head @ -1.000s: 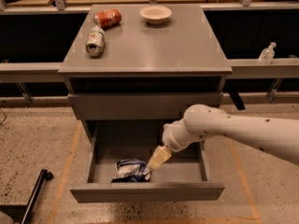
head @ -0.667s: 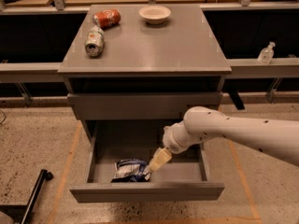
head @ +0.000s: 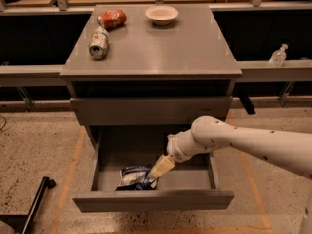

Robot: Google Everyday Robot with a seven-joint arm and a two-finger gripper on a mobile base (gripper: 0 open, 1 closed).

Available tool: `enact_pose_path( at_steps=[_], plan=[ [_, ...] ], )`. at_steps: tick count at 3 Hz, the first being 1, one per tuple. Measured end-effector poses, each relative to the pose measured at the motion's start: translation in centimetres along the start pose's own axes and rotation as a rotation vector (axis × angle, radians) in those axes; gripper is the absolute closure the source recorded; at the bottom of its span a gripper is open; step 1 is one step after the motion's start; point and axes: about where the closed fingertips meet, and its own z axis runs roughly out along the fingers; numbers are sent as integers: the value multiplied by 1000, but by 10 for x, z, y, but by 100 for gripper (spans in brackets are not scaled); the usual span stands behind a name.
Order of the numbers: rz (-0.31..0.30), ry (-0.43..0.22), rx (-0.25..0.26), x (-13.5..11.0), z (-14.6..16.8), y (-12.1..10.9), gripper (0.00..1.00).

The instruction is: Pick blue chip bag from middle drawer and place on counter

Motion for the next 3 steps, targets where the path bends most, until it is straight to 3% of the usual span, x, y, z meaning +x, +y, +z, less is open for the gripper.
enact_pose_path(
  at_steps=[1, 3],
  plan=[
    [30, -26, -62, 13, 45, -2, 0],
    [80, 4, -178, 35, 124, 11, 0]
  ],
)
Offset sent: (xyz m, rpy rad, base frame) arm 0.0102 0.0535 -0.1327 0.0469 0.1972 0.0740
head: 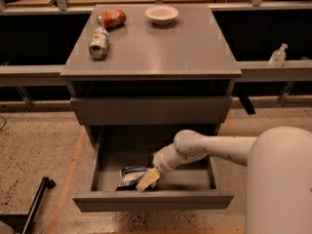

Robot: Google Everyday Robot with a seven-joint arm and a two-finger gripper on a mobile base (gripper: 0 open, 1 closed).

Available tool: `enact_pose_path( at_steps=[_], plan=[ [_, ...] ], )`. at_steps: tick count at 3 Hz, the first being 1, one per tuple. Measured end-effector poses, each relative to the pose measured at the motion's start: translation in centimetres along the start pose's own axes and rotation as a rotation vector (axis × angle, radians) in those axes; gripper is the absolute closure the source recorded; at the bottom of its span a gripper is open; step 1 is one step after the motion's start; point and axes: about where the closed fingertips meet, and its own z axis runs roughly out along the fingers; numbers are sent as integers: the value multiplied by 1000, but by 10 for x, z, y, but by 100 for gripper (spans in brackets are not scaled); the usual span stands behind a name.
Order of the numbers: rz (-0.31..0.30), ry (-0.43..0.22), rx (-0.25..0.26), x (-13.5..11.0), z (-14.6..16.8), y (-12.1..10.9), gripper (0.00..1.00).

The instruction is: Pick blue chip bag from middle drawer and place on counter

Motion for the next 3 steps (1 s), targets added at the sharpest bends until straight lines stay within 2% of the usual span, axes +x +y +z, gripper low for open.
enact_pose_path(
  at_steps=[1, 2, 3],
  plan=[
    [14, -10, -31, 0, 28, 2, 19],
    [1, -15, -32, -5, 39, 5, 48],
    [-7, -19, -29, -8, 40, 7, 73]
  ],
)
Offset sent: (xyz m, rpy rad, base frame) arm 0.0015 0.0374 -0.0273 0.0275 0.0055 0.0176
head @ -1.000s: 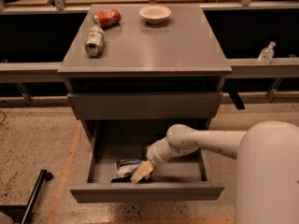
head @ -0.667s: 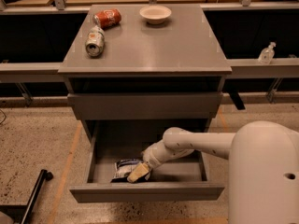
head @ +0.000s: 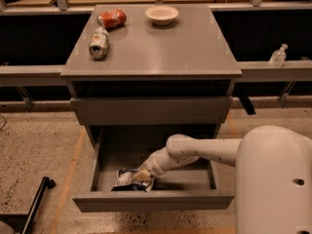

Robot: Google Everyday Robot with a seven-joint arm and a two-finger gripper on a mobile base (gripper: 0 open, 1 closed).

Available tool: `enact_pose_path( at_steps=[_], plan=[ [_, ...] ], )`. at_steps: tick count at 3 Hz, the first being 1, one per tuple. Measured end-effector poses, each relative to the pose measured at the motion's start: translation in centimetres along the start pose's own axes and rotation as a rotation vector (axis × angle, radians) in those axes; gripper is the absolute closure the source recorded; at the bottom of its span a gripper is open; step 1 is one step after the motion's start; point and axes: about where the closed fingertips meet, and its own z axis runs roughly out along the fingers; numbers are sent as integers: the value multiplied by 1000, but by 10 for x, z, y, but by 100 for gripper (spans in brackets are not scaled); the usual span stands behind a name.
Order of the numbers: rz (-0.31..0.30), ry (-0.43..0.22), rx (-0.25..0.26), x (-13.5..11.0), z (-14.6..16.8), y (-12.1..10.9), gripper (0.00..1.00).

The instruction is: Pick blue chip bag from middle drawer and place on counter

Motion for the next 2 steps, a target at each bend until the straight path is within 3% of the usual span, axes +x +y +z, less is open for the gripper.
enact_pose_path(
  at_steps=[1, 2],
  plan=[
    [-21, -17, 26, -11, -15, 2, 96],
    [-33, -79, 58, -28, -56, 11, 100]
  ],
)
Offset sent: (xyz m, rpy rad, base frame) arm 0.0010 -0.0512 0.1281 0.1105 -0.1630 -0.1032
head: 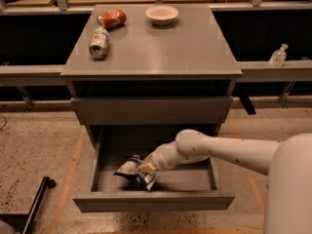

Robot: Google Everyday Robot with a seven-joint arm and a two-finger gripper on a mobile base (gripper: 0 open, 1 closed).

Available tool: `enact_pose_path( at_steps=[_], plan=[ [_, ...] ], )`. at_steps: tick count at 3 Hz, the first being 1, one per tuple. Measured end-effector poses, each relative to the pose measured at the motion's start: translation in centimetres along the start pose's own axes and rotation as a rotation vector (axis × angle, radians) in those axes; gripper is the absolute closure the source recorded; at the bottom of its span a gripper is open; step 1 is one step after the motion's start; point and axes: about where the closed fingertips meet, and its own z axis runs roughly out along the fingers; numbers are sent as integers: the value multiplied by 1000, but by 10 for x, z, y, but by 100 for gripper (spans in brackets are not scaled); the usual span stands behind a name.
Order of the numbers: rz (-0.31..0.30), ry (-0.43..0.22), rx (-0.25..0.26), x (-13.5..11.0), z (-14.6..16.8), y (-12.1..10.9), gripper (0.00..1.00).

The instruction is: Pick blue chip bag from middle drawer and place on counter

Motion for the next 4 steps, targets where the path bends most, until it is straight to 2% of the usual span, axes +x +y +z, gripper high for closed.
enact_pose_path(
  at_steps=[1, 2, 3, 4],
  plan=[
    [-22, -79, 26, -22, -63, 8, 100],
    [-68, -153, 61, -48, -142, 16, 100],
    [-137, -194, 120, -77, -220, 18, 100],
    [-207, -201, 162, -108, -280, 3, 100]
  ],
)
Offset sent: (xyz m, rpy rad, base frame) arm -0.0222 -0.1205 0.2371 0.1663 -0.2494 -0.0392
